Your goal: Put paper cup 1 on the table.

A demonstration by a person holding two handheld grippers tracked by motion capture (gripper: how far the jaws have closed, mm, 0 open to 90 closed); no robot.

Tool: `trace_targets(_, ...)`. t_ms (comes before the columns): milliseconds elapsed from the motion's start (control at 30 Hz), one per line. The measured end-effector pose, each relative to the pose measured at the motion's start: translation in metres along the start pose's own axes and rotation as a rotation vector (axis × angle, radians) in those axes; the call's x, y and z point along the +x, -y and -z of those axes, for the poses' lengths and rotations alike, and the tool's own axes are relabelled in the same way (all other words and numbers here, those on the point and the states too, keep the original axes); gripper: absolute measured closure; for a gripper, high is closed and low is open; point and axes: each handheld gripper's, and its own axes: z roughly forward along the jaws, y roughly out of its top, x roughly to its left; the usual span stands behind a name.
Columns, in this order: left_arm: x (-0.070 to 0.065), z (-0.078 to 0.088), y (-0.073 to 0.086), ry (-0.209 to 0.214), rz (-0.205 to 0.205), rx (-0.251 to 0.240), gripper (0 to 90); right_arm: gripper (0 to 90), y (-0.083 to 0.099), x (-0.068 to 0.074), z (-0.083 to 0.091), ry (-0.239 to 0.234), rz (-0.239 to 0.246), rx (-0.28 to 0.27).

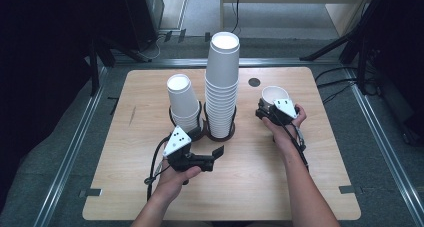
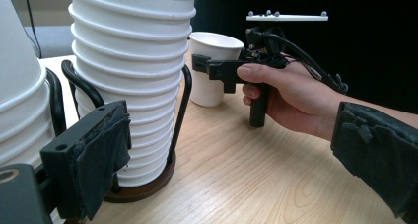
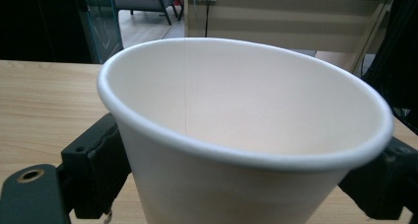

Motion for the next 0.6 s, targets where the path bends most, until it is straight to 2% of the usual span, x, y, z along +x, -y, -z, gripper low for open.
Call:
trace_targets(367,0.001,0.000,0.000,-0.001,0.003,-0.001,1.9,8.3,0.004,0.001,0.005,-0.029,0.011,0.020)
trace_targets(533,0.001,0.000,0.000,0.001,0.002,-0.001,1.9,0.0,0.003,0.000,0.009,-0.047,0.018,0.038)
trace_targets(600,0.000,-0.001,0.000,0.001,0.001,0.000,1.9,0.0,0.002,0.000,0.011,-0.065,0.002,0.037)
